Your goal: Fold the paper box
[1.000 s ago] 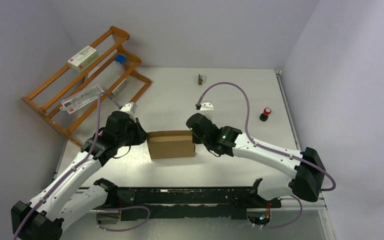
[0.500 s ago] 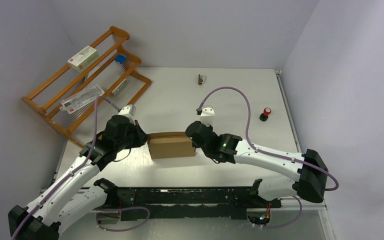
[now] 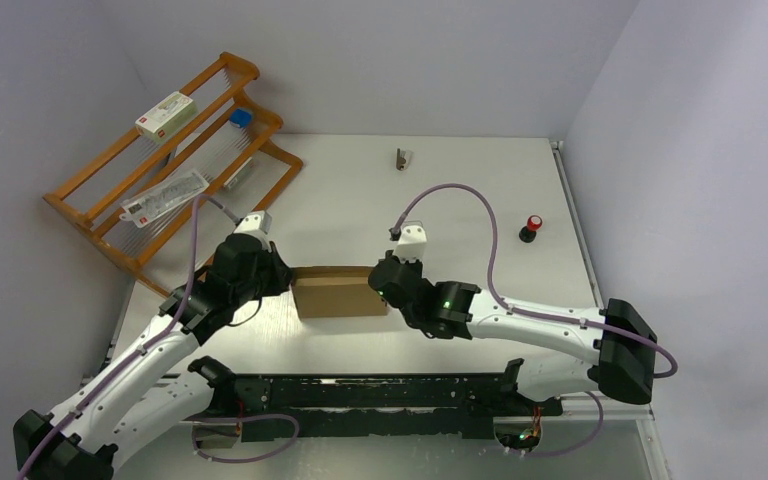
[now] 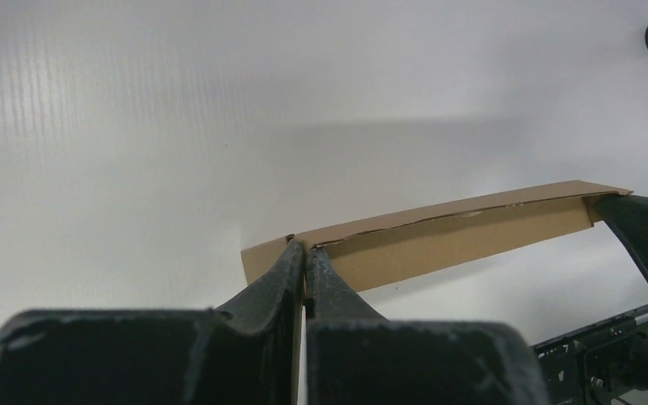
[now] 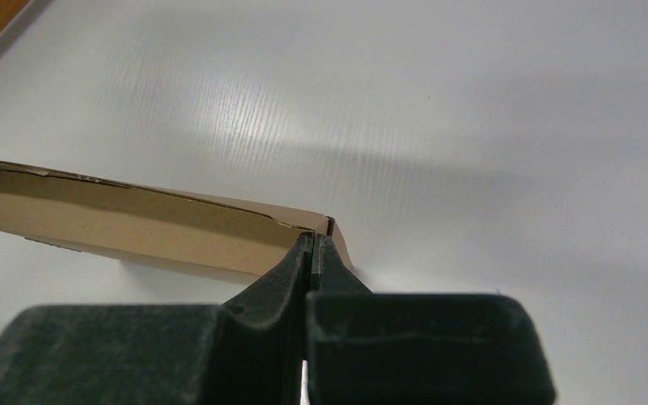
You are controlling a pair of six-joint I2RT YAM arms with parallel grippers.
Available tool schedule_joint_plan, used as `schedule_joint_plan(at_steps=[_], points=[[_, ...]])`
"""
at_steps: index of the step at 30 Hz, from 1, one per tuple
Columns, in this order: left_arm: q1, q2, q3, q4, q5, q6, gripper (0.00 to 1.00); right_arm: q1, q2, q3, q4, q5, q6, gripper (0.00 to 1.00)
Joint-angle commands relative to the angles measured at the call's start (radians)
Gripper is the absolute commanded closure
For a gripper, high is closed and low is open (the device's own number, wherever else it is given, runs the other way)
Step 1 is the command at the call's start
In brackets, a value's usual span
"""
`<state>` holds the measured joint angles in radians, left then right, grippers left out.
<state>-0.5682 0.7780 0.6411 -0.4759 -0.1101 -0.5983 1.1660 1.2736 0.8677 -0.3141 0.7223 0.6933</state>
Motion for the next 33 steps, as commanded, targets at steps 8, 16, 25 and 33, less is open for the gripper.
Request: schedule_joint_plan(at_steps=[8, 16, 25, 33], points=[[-0.051, -0.031, -0.063, 0.045, -0.005, -0.032, 0.95, 0.039, -0.034, -0.089, 0.089, -0.065, 0.013, 1.0], [-0.08, -0.041, -0.066, 0.033, -0.081, 0.053, 0.95, 0.042, -0.085, -0.173, 0.184, -0.057, -0.023, 1.0], [-0.15, -0.033, -0.123, 0.172, -0.125, 0.05, 0.95, 0.042, -0.142, -0.254, 0.308, 0.006, -0.136, 1.0], [-0.232, 0.018, -0.156, 0.314, -0.21, 0.062, 0.95, 0.042, -0.161, -0.31, 0.427, 0.046, -0.196, 1.0]])
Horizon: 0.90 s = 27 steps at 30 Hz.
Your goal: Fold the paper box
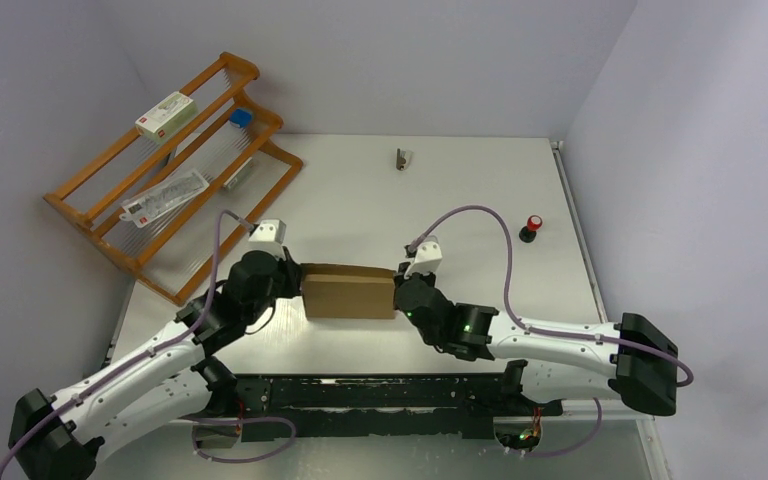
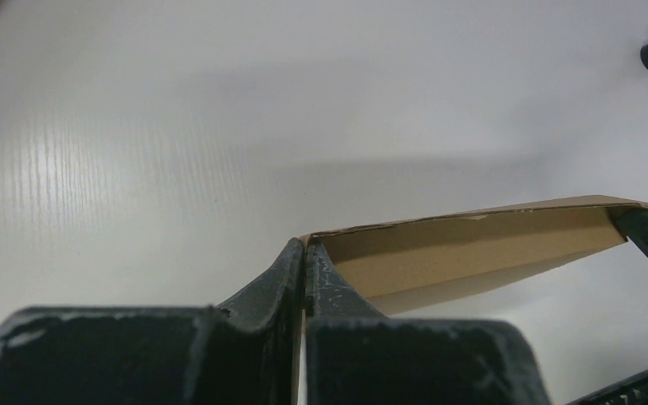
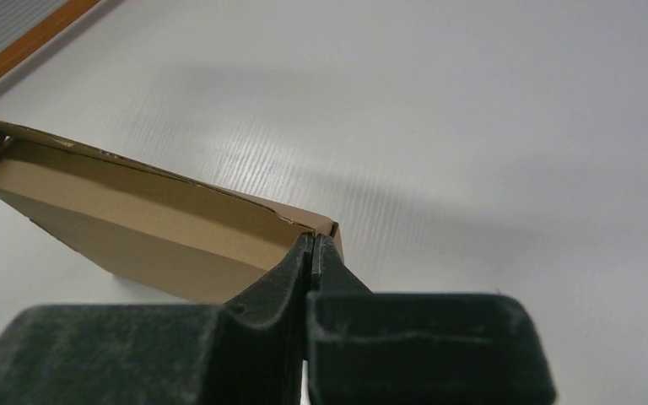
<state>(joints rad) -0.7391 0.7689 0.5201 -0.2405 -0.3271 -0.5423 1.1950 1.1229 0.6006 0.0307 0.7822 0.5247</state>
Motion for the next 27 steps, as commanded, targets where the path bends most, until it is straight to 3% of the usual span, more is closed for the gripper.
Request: schedule_joint_plan(at_steps=[1, 8, 16, 27], points=[[-0.07, 0.023, -0.044, 0.087, -0.013, 0.011, 0.95, 0.014, -0.014, -0.053, 0.091, -0.014, -0.027, 1.0], [-0.102, -0.029, -0.067, 0.037, -0.091, 0.053, 0.95, 0.014, -0.059, -0.1, 0.133, -0.056, -0.056, 1.0], [-0.158, -0.044, -0.169, 0.072, 0.025, -0.068, 0.95, 0.013, -0.117, -0.175, 0.168, -0.115, -0.03, 1.0], [-0.284, -0.044, -0.169, 0.086, -0.071, -0.135, 0.95, 0.014, -0.151, -0.203, 0.251, -0.163, -0.066, 0.95]])
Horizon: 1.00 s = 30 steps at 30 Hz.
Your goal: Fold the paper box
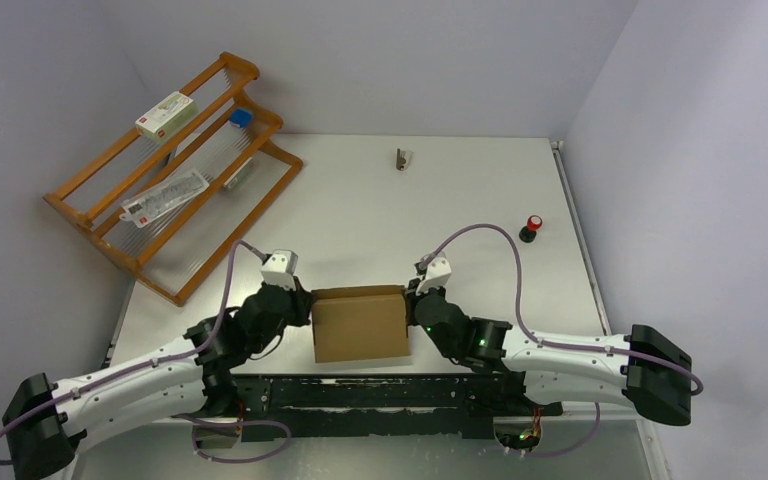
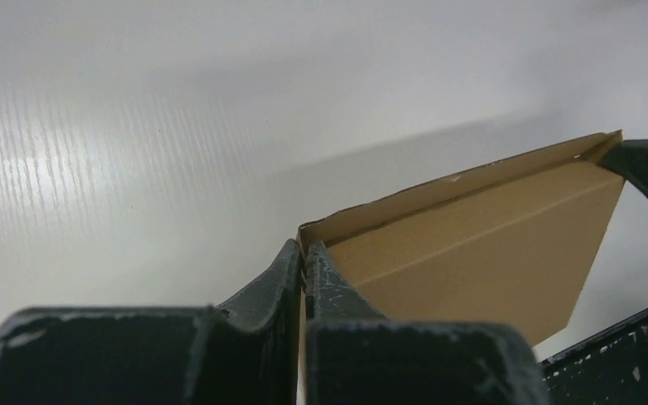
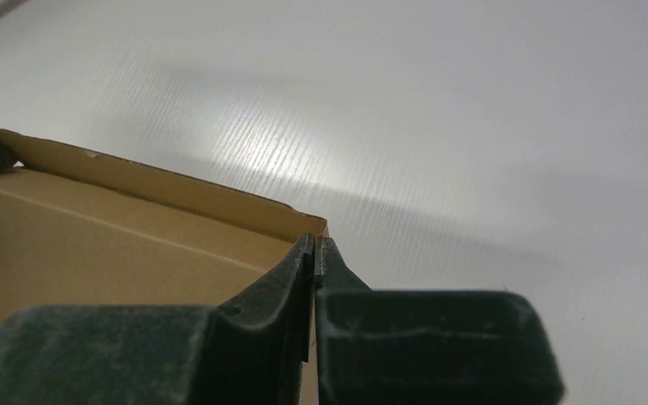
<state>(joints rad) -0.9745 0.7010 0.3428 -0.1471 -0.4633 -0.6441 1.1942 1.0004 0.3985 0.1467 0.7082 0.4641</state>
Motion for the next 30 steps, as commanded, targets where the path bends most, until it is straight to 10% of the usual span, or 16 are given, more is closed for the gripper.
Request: schedule_joint_plan(at_steps=[1, 17, 30], points=[[-0.049, 0.029, 0.015, 0.005, 0.071, -0.029, 0.94, 0.014, -0.027, 0.006, 0.135, -0.091, -0.012, 0.93], [-0.049, -0.087, 0.091, -0.235, -0.009, -0.108, 0.66, 0.012, -0.058, 0.12, -0.223, -0.07, 0.017, 0.29], [-0.041, 0.107, 0.276, -0.347, -0.05, -0.036, 0.4, 0.004, 0.055, 0.264, -0.501, -0.24, 0.073, 0.07]])
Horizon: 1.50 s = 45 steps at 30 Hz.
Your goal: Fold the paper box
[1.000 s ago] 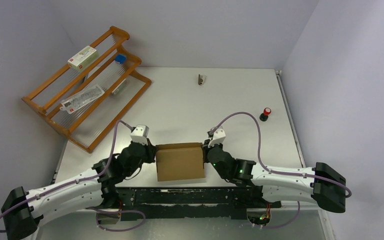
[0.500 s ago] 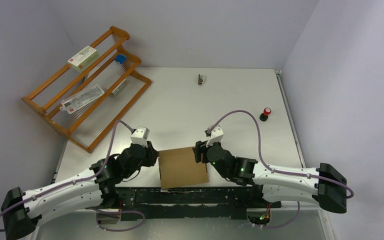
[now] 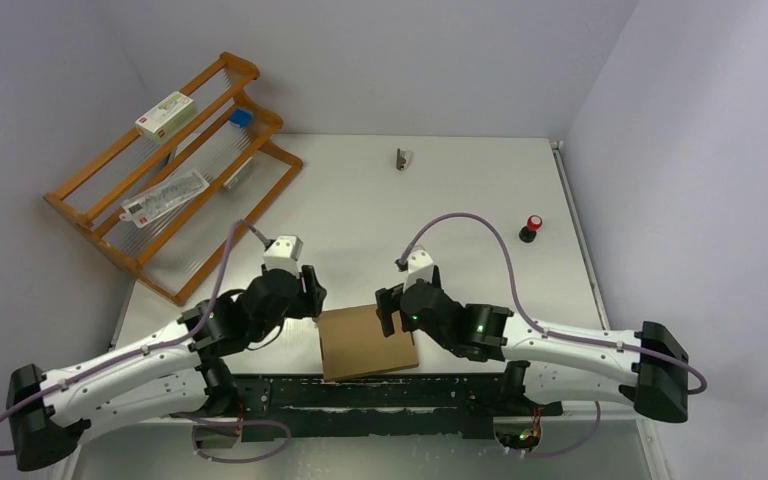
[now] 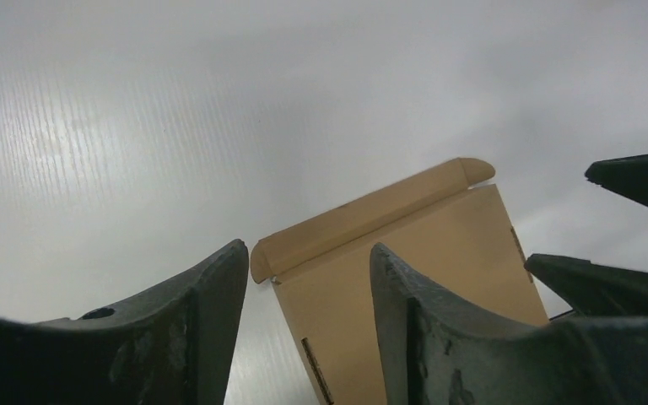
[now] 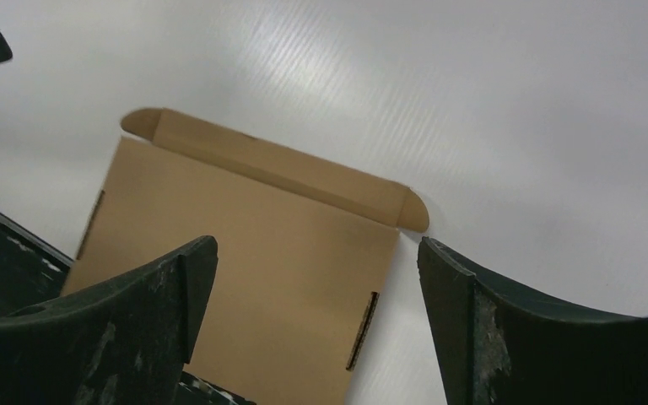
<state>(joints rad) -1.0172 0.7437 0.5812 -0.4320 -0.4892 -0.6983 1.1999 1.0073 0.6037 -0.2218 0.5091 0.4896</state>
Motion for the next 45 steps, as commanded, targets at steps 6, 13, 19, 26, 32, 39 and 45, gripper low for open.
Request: schedule_joint_plan(at_steps=[6, 13, 19, 26, 32, 39, 45], points=[[0.167, 0.104, 0.001, -0.041, 0.174, 0.031, 0.36, -0.151, 0.163, 0.132, -0.22, -0.216, 0.075, 0.02], [0.209, 0.016, -0.099, -0.02, 0.349, -0.066, 0.32, -0.345, 0.154, 0.07, -0.141, -0.486, -0.002, 0.01], [0.209, -0.106, -0.176, -0.077, 0.411, -0.162, 0.26, -0.406, 0.252, 0.078, -0.094, -0.602, -0.007, 0.0], [0.209, -0.042, -0.274, 0.103, 0.507, -0.198, 0.24, -0.418, 0.322, 0.028, -0.022, -0.681, 0.043, 0.0], [0.209, 0.1, -0.242, 0.166, 0.502, -0.136, 0.31, -0.42, 0.36, 0.016, 0.043, -0.748, 0.057, 0.07], [0.209, 0.117, -0.217, 0.262, 0.492, -0.073, 0.53, -0.421, 0.347, 0.047, 0.07, -0.736, 0.006, 0.25], [0.209, 0.114, -0.167, 0.304, 0.4, 0.032, 0.58, -0.432, 0.31, 0.066, 0.14, -0.717, -0.055, 0.37]])
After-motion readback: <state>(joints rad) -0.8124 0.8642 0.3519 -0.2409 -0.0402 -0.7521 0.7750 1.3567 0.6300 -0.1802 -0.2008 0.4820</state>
